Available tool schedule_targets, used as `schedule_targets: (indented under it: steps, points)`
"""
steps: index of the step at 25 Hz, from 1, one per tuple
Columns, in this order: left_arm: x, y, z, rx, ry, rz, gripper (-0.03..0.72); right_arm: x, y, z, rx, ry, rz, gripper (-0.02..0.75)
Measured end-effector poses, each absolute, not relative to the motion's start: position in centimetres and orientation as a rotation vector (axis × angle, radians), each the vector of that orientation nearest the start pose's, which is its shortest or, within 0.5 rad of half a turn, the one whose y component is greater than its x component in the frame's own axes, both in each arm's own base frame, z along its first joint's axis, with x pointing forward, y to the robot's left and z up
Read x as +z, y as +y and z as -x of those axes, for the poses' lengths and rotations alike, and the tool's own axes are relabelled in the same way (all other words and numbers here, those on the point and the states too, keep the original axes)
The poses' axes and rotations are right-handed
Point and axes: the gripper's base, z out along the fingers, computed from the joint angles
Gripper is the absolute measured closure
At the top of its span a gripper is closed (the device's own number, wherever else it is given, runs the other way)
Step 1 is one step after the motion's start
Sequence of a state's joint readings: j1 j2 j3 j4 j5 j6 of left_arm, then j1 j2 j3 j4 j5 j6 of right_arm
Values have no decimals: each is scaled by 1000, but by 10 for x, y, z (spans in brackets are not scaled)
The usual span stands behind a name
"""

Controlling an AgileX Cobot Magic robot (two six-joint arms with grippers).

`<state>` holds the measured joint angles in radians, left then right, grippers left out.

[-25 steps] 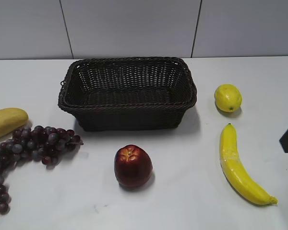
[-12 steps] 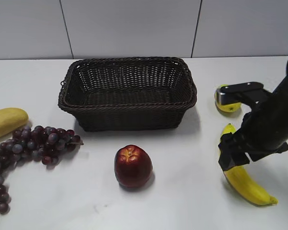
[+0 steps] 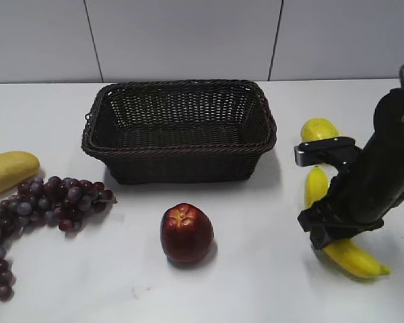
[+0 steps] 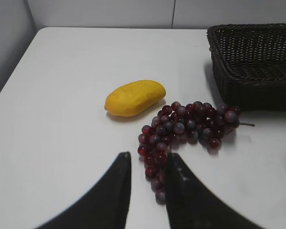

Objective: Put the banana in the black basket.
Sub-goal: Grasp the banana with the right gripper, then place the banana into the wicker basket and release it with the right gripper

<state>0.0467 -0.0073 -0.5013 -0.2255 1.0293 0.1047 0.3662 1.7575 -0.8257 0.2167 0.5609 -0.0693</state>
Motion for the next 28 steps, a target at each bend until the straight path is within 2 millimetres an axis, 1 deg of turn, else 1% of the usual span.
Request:
schedule_targets:
  steps: [2, 3, 6, 8, 11, 14, 17, 20, 23, 25, 28]
  points:
    - [282, -18, 5, -170, 1987, -65, 451, 154, 113, -265, 251, 2904, 391, 417]
    - [282, -18, 5, -170, 1987, -65, 451, 169, 113, -264, 266, 2870, 395, 417]
    - [282, -18, 5, -170, 1987, -65, 451, 221, 114, -265, 303, 2737, 415, 417]
    - [282, -18, 5, -170, 1987, -65, 451, 256, 116, -271, 299, 2633, 480, 417]
    - [282, -18, 5, -170, 1987, -65, 451, 301, 124, -289, 280, 2504, 609, 417]
    - [282, -18, 5, -170, 1987, -65, 451, 326, 133, -310, 257, 2453, 728, 417]
    - [282, -18, 5, -170, 1987, -65, 451, 332, 147, -333, 236, 2426, 881, 417]
    - [282, -18, 5, -170, 1987, -65, 451, 327, 169, -354, 200, 2341, 1099, 417]
    - [282, -18, 5, -170, 1987, -65, 451, 310, 201, -371, 176, 2228, 1328, 417]
    - [282, -18, 5, -170, 1987, -65, 451, 293, 225, -381, 172, 2156, 1459, 417]
    - [282, -18, 5, -170, 1987, -65, 451, 266, 254, -392, 155, 2053, 1613, 417]
